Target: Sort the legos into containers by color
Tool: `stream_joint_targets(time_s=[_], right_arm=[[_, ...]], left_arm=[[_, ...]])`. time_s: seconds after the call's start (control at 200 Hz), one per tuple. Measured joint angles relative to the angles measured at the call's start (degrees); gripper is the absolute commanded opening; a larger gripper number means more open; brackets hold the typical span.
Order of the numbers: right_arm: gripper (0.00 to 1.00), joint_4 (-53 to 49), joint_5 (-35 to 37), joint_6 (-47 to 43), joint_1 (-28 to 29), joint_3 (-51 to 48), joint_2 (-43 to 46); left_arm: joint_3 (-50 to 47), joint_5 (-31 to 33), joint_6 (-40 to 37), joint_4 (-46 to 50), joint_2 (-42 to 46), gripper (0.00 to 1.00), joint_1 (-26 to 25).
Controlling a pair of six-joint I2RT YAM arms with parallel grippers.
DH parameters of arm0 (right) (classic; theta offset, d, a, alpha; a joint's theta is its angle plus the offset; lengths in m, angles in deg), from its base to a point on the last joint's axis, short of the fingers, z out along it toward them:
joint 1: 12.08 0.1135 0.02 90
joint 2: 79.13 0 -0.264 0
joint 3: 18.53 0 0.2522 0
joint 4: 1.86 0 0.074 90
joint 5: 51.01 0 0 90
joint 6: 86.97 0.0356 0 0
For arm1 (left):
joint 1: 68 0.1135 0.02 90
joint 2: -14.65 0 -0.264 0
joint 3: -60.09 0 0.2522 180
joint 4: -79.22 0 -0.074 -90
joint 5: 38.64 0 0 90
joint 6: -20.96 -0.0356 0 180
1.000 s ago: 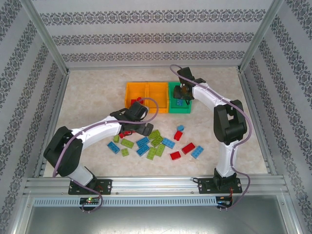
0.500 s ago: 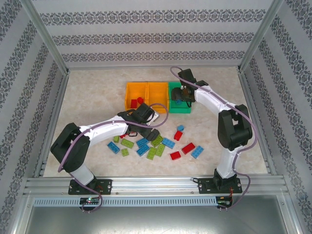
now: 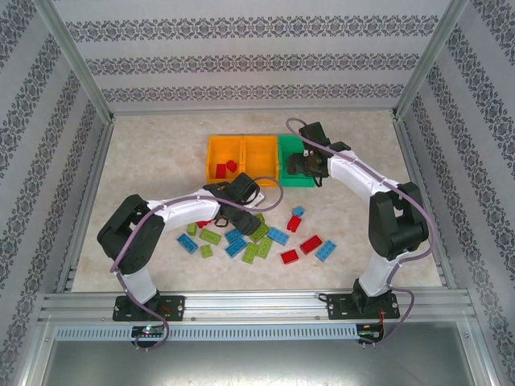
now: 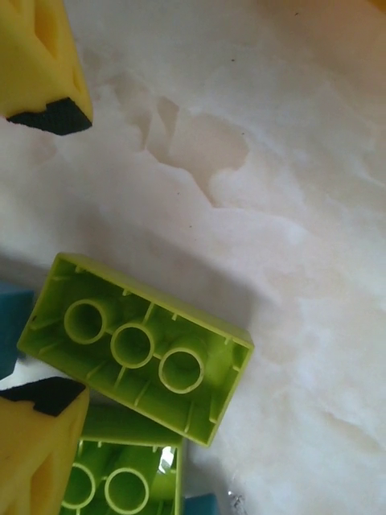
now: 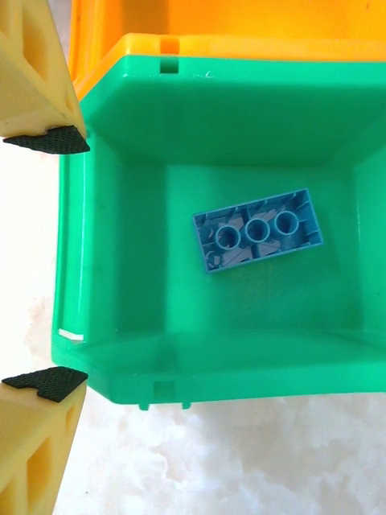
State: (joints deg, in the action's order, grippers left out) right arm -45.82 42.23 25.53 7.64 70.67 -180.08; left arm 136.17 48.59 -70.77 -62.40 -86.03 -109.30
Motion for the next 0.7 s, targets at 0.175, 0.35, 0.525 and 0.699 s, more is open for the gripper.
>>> stream_joint_targets(time_s=[0.175,0.35,0.525,0.699], right_arm=[[0.73,0.02,0.07,0.11,0.00,-0.76,0.81],[0.73,0.07,0.39,0.17,0.00,-1.31,2.05],[0.73,0.20,0.39,0.31,0.00,-2.27,2.67],[0.74,0.46,0.39,0.31,0.04,-4.20,3.32]], left_arm=[[0.94,1.81,0.76,-0.04,-0.96,0.74,0.00],[1.20,6.54,3.58,-0.20,-1.11,0.75,0.04],[2.25,9.53,6.62,-0.04,-1.60,0.77,0.07],[2.43,9.46,9.18,0.07,-1.16,0.88,0.07]])
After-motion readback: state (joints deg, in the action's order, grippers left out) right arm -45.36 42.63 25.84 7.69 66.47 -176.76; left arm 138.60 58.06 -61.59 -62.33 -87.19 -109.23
